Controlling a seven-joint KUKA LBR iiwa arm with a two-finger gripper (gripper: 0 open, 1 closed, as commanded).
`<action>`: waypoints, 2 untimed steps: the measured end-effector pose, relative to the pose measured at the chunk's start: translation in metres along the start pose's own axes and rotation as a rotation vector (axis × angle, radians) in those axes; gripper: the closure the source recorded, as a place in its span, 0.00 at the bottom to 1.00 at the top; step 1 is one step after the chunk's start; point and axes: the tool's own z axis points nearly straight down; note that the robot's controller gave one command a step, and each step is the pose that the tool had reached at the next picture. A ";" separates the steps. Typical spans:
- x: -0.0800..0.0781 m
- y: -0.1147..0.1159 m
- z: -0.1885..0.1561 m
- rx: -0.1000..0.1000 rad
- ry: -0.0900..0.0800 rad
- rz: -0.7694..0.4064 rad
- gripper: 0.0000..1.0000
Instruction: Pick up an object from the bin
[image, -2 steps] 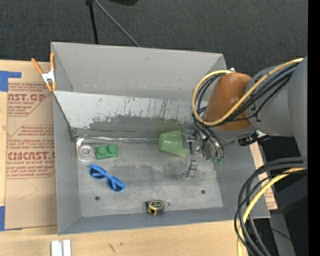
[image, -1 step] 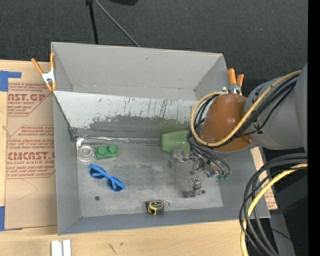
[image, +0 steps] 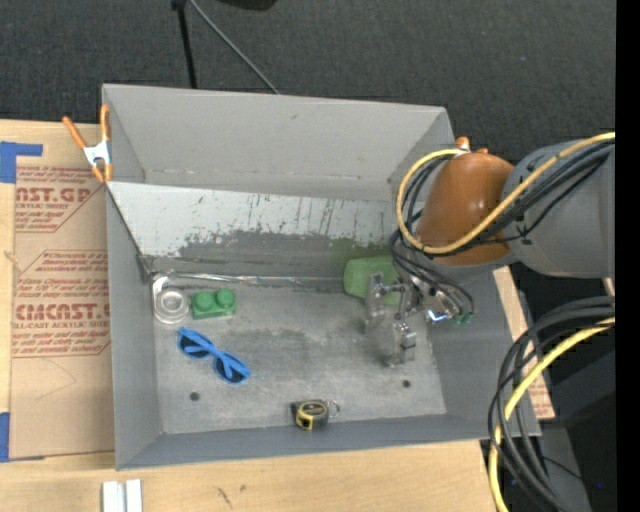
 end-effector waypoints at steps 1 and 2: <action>0.018 -0.074 -0.008 0.013 -0.007 -0.010 0.00; 0.017 -0.076 -0.004 0.009 -0.008 -0.036 0.00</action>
Offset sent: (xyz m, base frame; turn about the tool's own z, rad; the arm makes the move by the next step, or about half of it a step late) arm 0.0088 -0.0748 0.0086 -0.0129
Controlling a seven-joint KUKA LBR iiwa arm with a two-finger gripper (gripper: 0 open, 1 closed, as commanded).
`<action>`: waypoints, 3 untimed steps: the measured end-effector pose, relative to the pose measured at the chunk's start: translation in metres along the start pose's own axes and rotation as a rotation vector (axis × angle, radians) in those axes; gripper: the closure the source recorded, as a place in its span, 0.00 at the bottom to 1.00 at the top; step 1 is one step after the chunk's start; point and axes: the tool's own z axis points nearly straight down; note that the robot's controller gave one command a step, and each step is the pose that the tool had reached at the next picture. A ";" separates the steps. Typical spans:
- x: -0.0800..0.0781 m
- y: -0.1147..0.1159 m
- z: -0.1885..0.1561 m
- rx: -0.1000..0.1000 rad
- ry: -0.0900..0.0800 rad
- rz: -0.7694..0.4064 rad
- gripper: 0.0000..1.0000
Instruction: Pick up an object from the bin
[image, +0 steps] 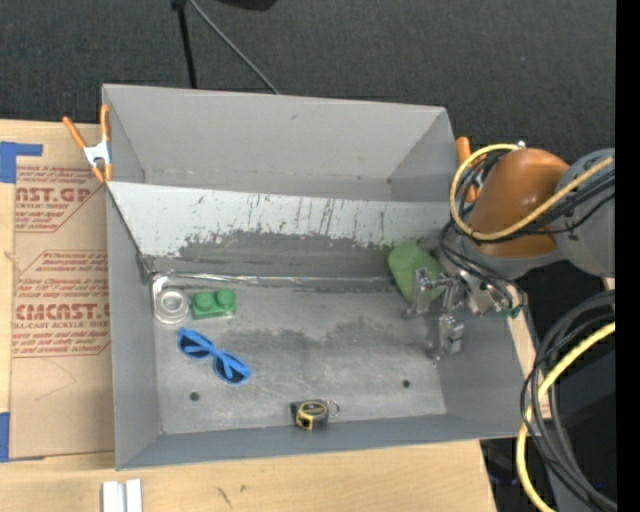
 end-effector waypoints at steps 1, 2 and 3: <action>-0.003 -0.003 -0.004 0.008 -0.011 0.002 1.00; 0.007 0.011 -0.131 0.016 -0.019 -0.037 1.00; 0.008 0.011 -0.125 0.011 -0.013 -0.036 0.00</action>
Offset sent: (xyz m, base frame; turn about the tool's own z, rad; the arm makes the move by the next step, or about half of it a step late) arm 0.0000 0.0000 0.0000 0.0000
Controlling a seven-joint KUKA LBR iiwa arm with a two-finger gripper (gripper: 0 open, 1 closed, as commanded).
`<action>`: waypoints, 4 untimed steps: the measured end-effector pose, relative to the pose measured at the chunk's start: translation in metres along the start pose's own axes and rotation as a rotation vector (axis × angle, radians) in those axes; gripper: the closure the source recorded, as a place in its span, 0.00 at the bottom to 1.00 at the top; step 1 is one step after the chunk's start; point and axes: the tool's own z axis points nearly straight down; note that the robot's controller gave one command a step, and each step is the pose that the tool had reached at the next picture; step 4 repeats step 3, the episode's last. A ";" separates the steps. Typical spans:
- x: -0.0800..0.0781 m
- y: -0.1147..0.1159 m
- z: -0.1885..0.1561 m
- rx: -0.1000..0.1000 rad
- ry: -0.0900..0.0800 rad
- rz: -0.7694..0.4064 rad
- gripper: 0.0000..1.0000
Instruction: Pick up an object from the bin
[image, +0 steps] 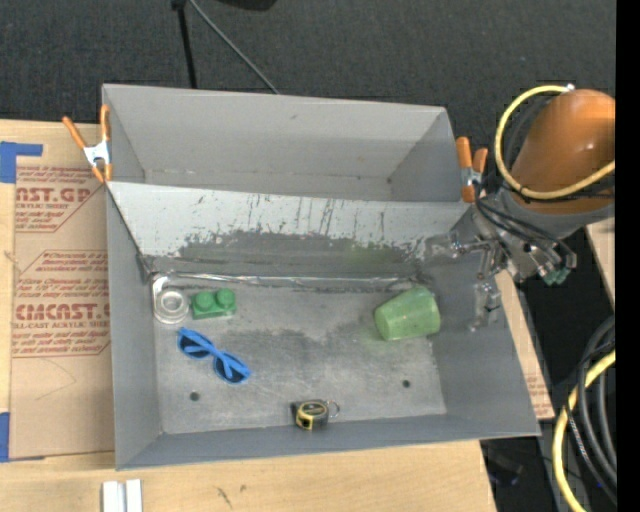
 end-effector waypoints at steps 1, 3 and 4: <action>-0.002 -0.001 0.110 -0.004 0.006 0.204 0.00; 0.031 0.024 -0.073 0.005 -0.005 0.231 1.00; 0.031 0.024 -0.073 0.005 -0.005 0.231 1.00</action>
Offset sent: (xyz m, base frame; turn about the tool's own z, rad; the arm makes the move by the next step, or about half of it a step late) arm 0.0038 -0.0018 -0.1061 0.2033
